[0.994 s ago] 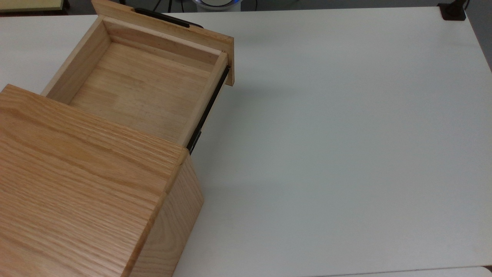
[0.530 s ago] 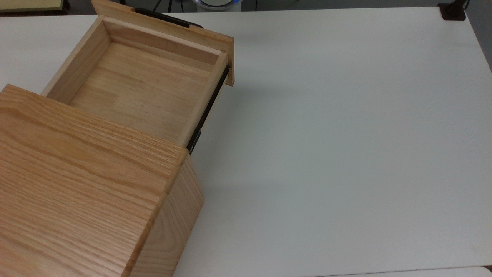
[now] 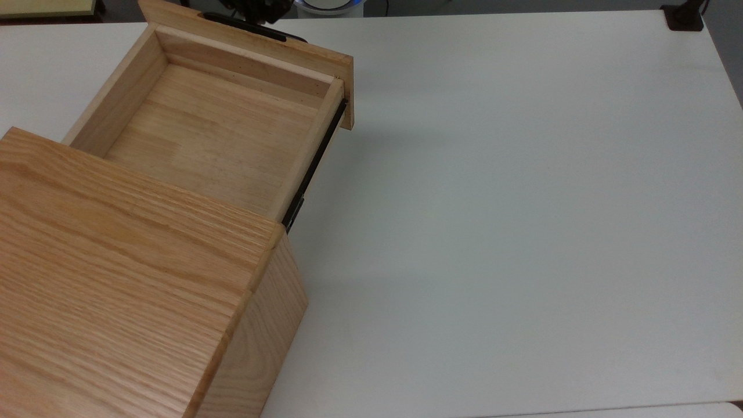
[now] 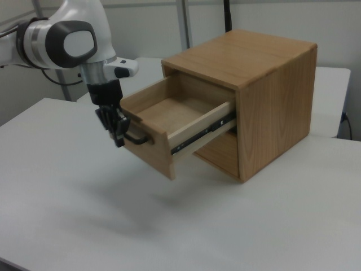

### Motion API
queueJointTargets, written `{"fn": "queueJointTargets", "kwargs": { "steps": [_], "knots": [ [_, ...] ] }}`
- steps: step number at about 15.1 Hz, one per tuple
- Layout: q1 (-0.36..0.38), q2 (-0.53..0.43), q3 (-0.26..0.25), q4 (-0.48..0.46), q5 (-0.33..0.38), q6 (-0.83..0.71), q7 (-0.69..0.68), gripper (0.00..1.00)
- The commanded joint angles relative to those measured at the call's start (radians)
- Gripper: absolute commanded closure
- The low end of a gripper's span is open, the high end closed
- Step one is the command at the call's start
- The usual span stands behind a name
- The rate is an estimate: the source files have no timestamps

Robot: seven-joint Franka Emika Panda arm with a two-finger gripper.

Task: Close the drawer by sliding it
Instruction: 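Push the drawer front with the gripper into the wooden cabinet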

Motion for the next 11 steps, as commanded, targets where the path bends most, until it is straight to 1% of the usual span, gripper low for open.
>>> {"fn": "queueJointTargets", "kwargs": {
  "steps": [1,3,4,6,8,11],
  "knots": [
    [-0.003,0.058,-0.004,0.019,-0.014,0.219,0.111,1.0],
    [-0.022,0.139,-0.004,0.107,-0.02,0.281,0.142,1.0],
    [-0.035,0.209,-0.004,0.181,-0.025,0.295,0.16,1.0],
    [-0.049,0.297,-0.004,0.275,-0.028,0.313,0.162,1.0],
    [-0.063,0.378,-0.005,0.375,-0.029,0.365,0.174,1.0],
    [-0.075,0.474,-0.007,0.484,-0.069,0.456,0.237,1.0]
  ]
}}
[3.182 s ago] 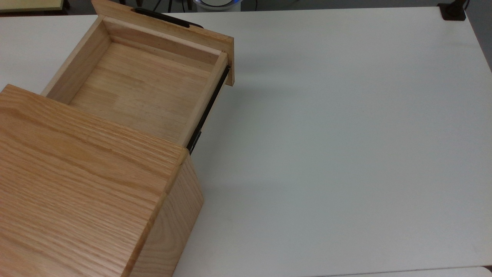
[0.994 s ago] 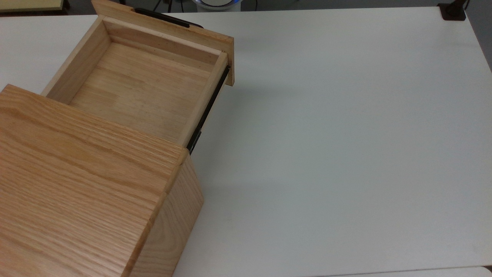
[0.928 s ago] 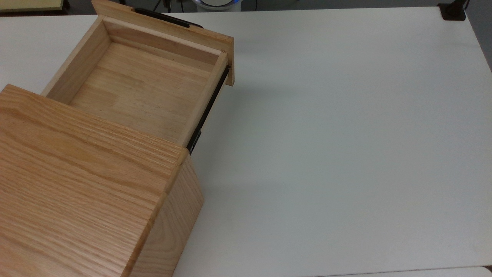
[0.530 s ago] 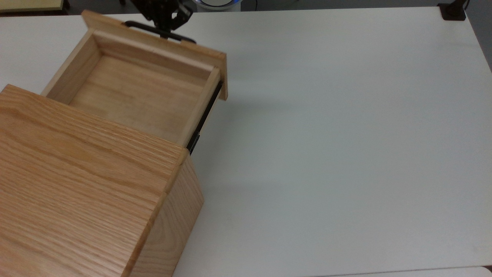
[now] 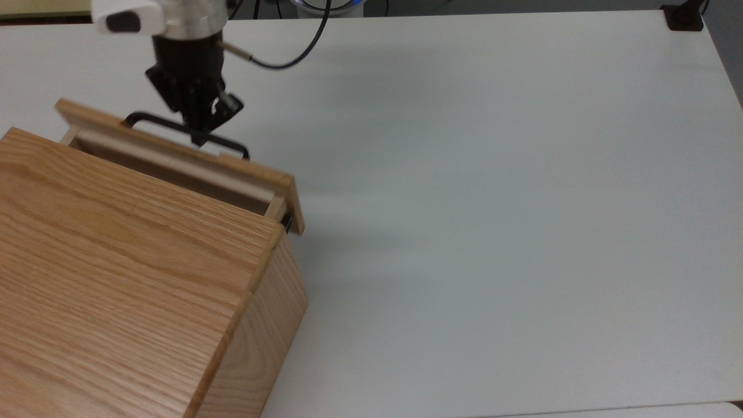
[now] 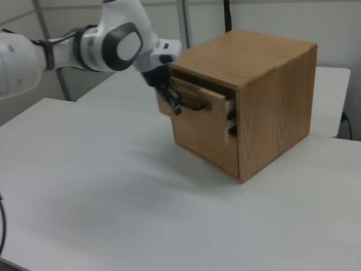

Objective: Close the drawer by sliding it

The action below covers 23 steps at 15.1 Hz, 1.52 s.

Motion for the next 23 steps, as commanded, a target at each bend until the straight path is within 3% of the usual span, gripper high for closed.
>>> {"fn": "queueJointTargets", "kwargs": {
  "steps": [1,7,8,9,10,11,15,17,19,20,23],
  "knots": [
    [-0.008,0.154,-0.006,0.184,-0.067,0.089,0.107,1.0],
    [-0.016,0.157,-0.004,0.188,-0.103,0.137,0.214,1.0],
    [-0.022,0.136,-0.004,0.179,-0.111,0.129,0.211,0.94],
    [-0.028,0.096,0.004,0.15,-0.119,0.114,0.198,0.55],
    [-0.028,0.053,0.008,0.099,-0.119,0.074,0.172,0.1],
    [-0.027,0.015,0.014,0.073,-0.119,0.012,0.125,0.0],
    [-0.019,-0.097,0.062,0.059,-0.078,-0.35,-0.122,0.0],
    [-0.013,-0.18,0.062,0.021,0.01,-0.391,-0.132,0.0],
    [-0.005,-0.295,0.06,-0.086,0.138,-0.4,-0.125,0.0],
    [0.017,-0.324,0.054,-0.105,0.171,-0.423,-0.122,0.0],
    [0.149,-0.354,-0.011,-0.111,0.171,-0.487,-0.102,0.0]
  ]
}}
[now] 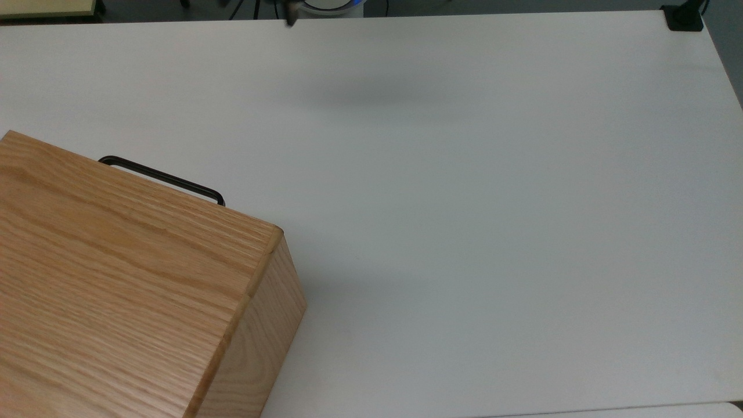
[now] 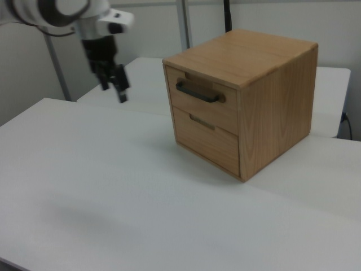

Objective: Close the drawer by sliding it

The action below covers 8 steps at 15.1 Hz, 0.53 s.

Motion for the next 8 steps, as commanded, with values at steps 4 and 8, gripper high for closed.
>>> {"fn": "queueJointTargets", "kwargs": {
  "steps": [4,8],
  "knots": [
    [0.15,-0.047,-0.085,-0.073,-0.031,-0.02,-0.143,0.0],
    [0.13,-0.025,-0.087,-0.065,-0.079,0.0,-0.348,0.0]
  ]
}}
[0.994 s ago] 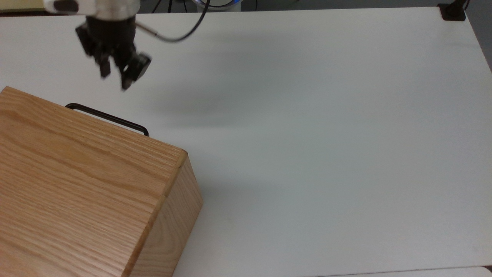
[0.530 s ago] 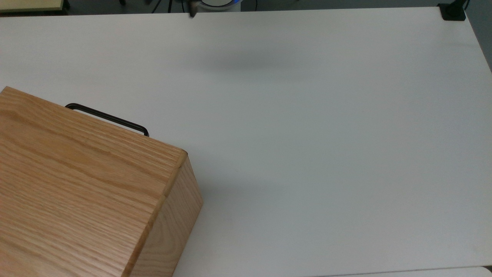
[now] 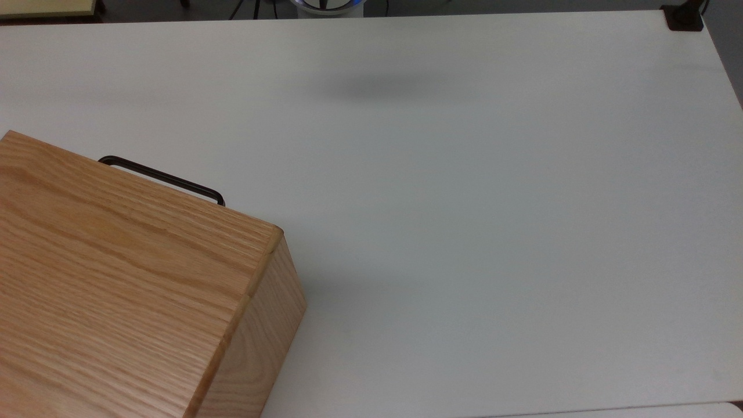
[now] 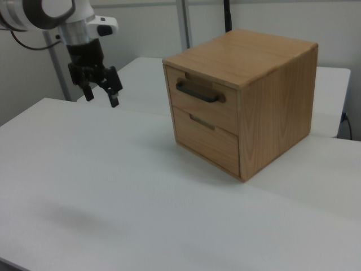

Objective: Close the drawer by sliding it

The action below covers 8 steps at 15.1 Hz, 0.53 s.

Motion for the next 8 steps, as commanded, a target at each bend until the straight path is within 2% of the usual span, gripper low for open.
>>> {"fn": "queueJointTargets", "kwargs": {
  "steps": [1,8],
  "knots": [
    [-0.011,0.011,-0.017,0.005,-0.013,0.03,-0.119,0.0],
    [-0.016,0.011,-0.02,0.013,-0.009,0.029,-0.117,0.0]
  ]
}}
